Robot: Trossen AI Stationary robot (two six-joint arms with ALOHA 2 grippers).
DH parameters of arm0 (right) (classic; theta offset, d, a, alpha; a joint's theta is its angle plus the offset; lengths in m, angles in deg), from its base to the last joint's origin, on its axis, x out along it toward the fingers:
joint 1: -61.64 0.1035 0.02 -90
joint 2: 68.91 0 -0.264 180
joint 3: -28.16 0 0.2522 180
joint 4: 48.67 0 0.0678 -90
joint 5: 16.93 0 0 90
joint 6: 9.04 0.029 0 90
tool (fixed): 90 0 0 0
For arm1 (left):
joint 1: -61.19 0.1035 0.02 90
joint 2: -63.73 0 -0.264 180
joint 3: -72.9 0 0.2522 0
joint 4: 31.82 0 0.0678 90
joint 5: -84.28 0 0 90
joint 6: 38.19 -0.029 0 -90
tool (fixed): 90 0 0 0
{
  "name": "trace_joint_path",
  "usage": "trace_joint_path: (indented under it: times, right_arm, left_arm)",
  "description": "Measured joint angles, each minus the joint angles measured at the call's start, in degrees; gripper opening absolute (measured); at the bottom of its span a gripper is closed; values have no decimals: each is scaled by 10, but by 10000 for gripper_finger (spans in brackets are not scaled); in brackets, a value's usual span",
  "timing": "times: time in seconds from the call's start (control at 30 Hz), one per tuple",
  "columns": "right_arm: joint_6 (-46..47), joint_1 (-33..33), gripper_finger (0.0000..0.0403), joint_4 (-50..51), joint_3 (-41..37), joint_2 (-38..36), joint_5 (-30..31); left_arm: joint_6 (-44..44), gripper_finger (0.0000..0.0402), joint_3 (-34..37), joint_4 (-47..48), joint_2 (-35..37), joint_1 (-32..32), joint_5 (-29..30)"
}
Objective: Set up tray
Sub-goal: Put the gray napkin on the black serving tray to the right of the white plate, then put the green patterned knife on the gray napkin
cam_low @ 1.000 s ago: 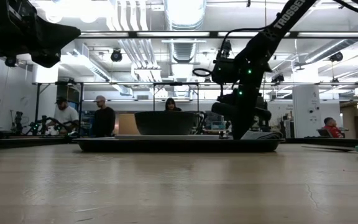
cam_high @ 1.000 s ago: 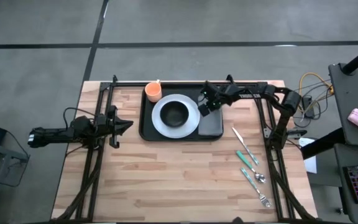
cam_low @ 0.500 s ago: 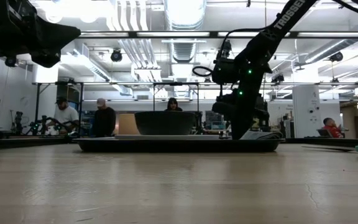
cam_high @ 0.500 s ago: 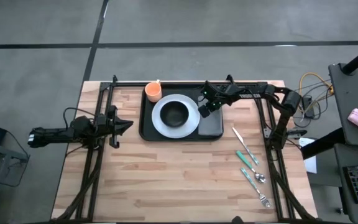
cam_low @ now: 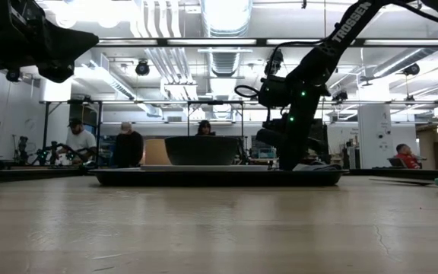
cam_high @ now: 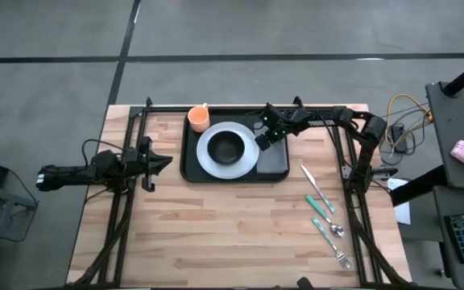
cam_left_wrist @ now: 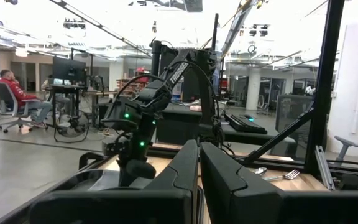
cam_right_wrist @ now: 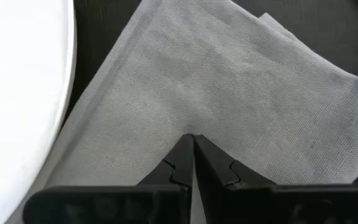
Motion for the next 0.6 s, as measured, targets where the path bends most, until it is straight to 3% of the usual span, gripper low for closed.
trace_joint_path:
  times: [0.3,0.6]
  right_arm:
    - [11,16,27,8,29,-36,7]
    - [42,33,150,190,48,-114,37]
  left_arm:
    - [0,1,0,0,0,0,0]
    - [0,1,0,0,0,0,0]
